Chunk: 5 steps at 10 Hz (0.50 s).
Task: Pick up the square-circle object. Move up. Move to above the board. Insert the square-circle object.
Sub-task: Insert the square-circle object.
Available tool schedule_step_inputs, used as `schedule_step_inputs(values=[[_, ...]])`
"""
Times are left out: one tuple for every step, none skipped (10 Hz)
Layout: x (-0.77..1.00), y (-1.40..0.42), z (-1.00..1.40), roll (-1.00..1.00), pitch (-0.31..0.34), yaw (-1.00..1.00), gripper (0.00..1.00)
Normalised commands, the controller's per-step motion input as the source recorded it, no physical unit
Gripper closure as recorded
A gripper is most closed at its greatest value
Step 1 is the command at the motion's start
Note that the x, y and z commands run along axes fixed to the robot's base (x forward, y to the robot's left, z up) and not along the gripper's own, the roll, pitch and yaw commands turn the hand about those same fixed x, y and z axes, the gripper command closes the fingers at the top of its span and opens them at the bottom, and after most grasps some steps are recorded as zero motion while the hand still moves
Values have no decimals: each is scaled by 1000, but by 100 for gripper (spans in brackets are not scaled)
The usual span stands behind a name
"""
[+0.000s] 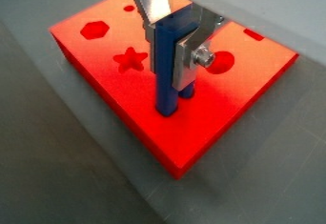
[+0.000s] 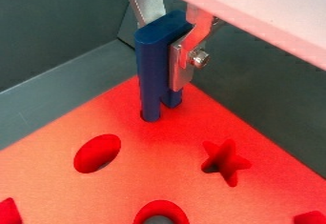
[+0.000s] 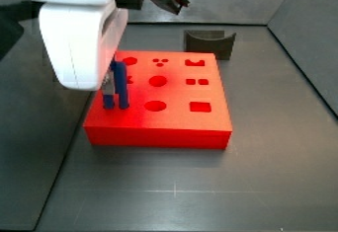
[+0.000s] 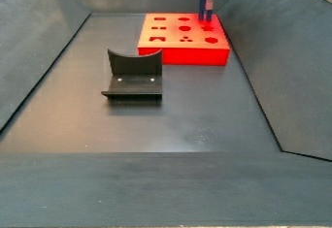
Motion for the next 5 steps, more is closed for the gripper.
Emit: schedule_step_inputs(values=[[0, 0, -400, 26, -179, -63, 100], [0, -43, -360, 63, -196, -54, 100], [0, -43, -294, 73, -104, -29, 100], [6, -23, -203, 50, -51, -6, 100], [51, 0, -49, 0, -11, 0, 100]])
